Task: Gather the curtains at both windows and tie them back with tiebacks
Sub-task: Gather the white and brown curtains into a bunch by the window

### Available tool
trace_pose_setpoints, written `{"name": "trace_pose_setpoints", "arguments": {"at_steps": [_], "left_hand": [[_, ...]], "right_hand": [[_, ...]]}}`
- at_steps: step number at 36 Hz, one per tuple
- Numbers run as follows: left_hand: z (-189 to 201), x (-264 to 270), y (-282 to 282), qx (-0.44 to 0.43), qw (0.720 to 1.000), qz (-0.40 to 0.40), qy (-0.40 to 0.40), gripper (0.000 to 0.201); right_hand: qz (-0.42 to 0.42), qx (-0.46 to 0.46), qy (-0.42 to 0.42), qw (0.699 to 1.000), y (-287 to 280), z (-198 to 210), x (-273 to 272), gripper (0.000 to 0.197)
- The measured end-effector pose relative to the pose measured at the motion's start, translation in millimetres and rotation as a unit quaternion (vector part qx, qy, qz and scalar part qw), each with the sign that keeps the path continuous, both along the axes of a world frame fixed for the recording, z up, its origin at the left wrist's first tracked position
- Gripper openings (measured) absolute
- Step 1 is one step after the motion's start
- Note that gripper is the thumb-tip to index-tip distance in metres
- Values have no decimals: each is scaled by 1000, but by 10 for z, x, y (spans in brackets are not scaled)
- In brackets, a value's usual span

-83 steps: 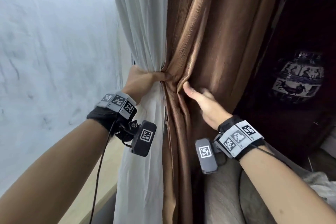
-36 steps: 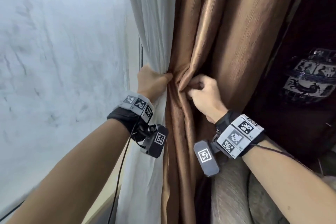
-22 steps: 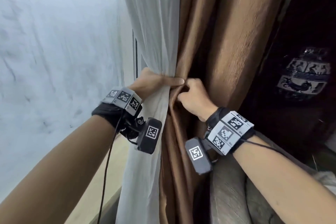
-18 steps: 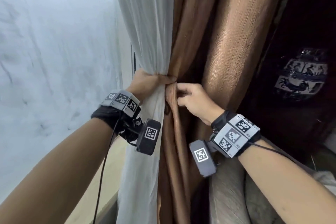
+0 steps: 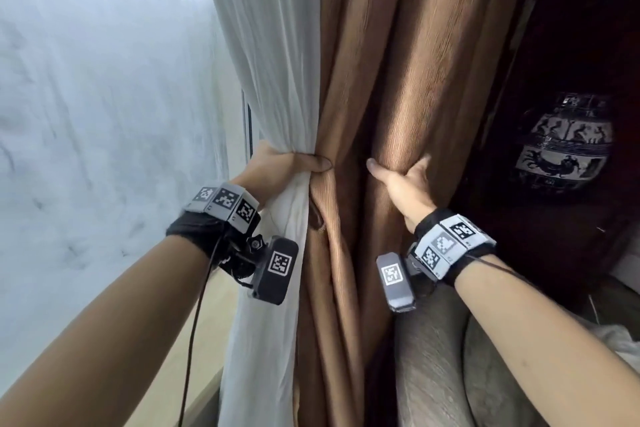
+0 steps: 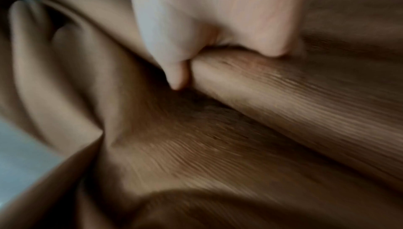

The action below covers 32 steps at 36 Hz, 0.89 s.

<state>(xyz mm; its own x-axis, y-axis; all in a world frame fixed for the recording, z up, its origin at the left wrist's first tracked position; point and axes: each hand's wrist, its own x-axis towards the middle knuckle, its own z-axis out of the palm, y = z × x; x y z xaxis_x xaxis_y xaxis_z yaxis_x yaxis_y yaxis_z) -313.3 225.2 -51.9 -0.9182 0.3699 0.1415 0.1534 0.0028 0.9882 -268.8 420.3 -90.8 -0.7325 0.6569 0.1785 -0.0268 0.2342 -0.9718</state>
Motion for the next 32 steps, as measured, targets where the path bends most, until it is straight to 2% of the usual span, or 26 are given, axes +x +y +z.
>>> {"name": "trace_pose_setpoints", "arguments": {"at_steps": [2, 5, 7, 9, 12, 14, 15, 18, 19, 21, 24, 25, 28, 30, 32], "left_hand": [[7, 60, 3, -6, 999, -36, 3, 33], [3, 144, 22, 3, 996, -93, 13, 31], [6, 187, 44, 17, 993, -116, 9, 26], [1, 198, 73, 35, 993, -116, 3, 25], [-62, 198, 127, 59, 995, -78, 14, 31], [-119, 181, 169, 69, 997, -35, 21, 40], [-126, 187, 185, 74, 997, -8, 23, 48], [-283, -56, 248, 71, 996, 50, 37, 96], [-323, -138, 260, 63, 996, 53, 43, 99], [-205, 53, 197, 61, 997, 22, 37, 90], [-105, 147, 151, 49, 996, -41, 54, 44], [-87, 161, 152, 43, 997, -45, 54, 37], [-85, 161, 175, 49, 998, -34, 32, 35], [-76, 164, 193, 54, 998, -20, 19, 40], [-70, 161, 220, 58, 998, -7, 19, 42]], "right_hand": [[78, -68, 0, 995, -27, 63, -39, 106], [232, -152, 27, 960, -116, 166, -20, 56], [294, -158, 34, 942, -222, 242, 40, 49], [327, -171, 47, 928, -303, 266, 80, 55], [324, -177, 52, 928, -391, 232, 108, 67], [317, -178, 51, 930, -417, 211, 110, 66], [313, -183, 51, 931, -428, 199, 107, 63], [294, -174, 35, 939, -461, 196, 132, 49], [293, -172, 28, 940, -446, 189, 127, 45], [290, -175, 15, 941, -420, 192, 140, 39], [274, -156, 2, 949, -434, 255, 211, 39], [263, -141, -6, 954, -448, 265, 216, 39], [199, -38, -41, 979, -517, 296, 201, 43], [170, 56, -86, 980, -511, 329, 193, 52], [147, 121, -118, 975, -483, 377, 235, 46]]}}
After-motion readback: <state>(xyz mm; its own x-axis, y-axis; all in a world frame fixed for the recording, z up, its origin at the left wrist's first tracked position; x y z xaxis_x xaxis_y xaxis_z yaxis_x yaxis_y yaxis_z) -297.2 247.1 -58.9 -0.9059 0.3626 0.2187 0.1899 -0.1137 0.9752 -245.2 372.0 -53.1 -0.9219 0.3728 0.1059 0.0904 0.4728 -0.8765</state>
